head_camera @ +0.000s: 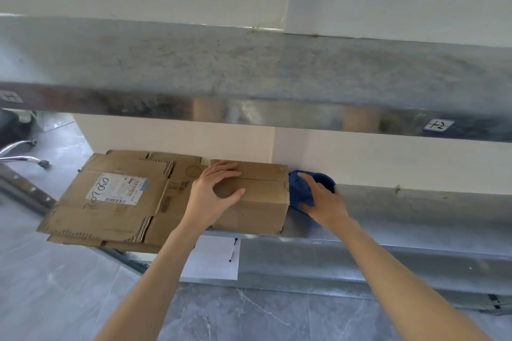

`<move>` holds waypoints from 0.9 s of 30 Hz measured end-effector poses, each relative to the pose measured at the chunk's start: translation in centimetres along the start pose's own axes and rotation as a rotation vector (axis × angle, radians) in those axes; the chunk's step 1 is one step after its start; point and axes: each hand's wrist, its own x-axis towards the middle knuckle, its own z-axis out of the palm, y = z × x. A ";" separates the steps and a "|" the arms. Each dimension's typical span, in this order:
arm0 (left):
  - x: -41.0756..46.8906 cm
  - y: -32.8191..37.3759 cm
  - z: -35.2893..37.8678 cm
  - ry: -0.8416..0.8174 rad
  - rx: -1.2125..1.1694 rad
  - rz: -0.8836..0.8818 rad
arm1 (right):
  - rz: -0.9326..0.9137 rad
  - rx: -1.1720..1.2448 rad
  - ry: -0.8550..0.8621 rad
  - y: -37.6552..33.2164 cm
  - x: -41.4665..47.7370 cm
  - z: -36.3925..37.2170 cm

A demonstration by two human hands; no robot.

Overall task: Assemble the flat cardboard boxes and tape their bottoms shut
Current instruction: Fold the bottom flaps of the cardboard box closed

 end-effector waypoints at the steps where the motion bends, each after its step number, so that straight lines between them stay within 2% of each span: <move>1: 0.0 0.0 0.0 0.005 -0.002 -0.001 | -0.016 -0.042 0.000 0.3 0.3 0.3; 4: 0.0 0.2 0.3 0.018 -0.008 -0.007 | -0.065 -0.143 -0.003 1.0 0.7 0.9; 11: 0.0 0.8 1.5 0.026 -0.024 -0.015 | -0.095 -0.144 0.050 2.7 0.9 1.3; 27: 1.5 3.8 7.6 0.040 -0.056 -0.009 | 0.102 -0.230 0.095 14.4 -4.3 -3.1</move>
